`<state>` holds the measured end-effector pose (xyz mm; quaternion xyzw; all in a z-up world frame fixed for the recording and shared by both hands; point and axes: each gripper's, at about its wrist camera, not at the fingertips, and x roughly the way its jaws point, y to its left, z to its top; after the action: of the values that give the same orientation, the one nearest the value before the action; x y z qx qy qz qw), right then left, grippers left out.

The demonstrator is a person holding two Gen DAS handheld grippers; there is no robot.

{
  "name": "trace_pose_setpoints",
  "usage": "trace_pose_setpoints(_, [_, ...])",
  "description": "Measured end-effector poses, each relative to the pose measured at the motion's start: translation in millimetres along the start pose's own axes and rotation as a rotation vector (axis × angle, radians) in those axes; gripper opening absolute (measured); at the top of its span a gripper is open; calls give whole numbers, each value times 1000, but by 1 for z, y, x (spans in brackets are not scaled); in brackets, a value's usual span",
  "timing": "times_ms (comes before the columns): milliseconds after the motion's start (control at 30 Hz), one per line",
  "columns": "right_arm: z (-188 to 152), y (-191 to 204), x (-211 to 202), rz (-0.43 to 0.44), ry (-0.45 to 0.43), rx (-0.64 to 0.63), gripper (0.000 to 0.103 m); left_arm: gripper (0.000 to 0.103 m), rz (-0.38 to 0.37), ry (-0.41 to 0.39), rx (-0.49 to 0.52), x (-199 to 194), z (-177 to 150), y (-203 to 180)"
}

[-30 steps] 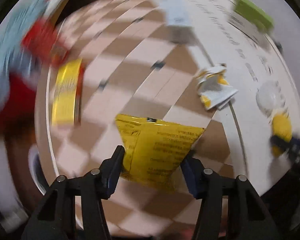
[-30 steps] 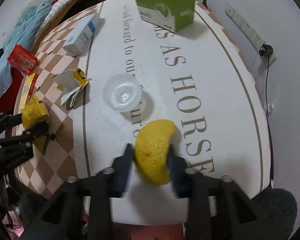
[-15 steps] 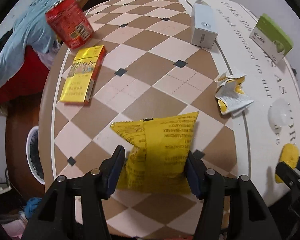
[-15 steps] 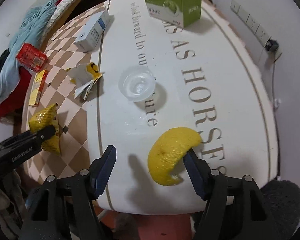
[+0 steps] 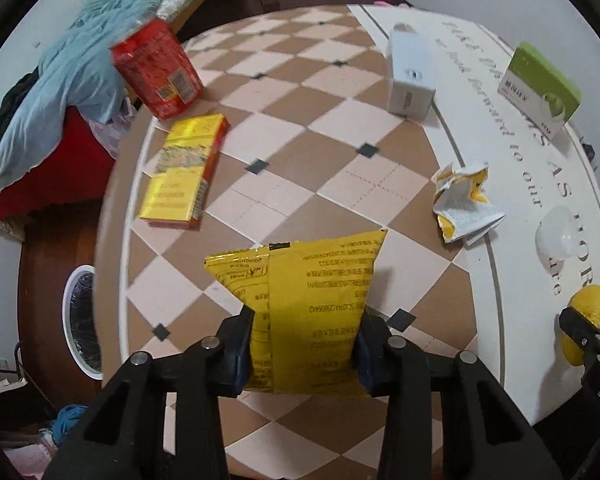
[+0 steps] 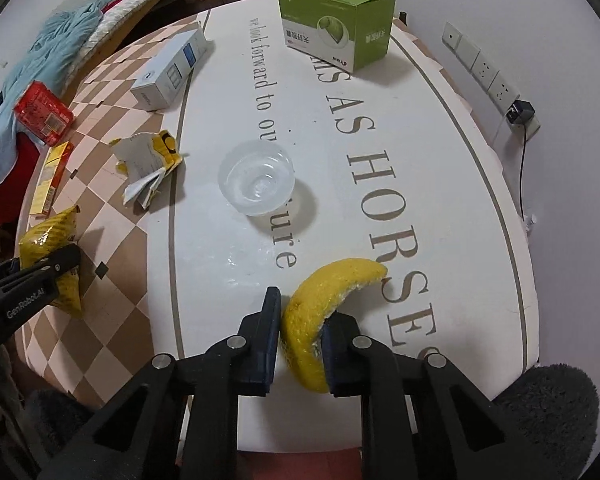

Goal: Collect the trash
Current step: 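Carry both items over the white bin and open both tools to drop them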

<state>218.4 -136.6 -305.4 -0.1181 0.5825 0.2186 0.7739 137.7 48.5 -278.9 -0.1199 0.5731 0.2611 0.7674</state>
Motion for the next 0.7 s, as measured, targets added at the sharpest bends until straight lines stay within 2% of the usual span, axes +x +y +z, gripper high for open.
trace_pose_setpoints(167, [3,3,-21,35,-39,-5,18,37,4,-73,-28,-30,4,14])
trace_pose_setpoints(333, [15,24,-50,71,-98,-40,18,37,-2,-153,-75,-66,10,40])
trace_pose_setpoints(500, [30,63,-84,120,-163,-97,18,37,-8,-229,-123,-98,19,77])
trace_pose_setpoints(700, [51,128,-111,196,-213,-190,17,37,18,-310,-192,-132,21,146])
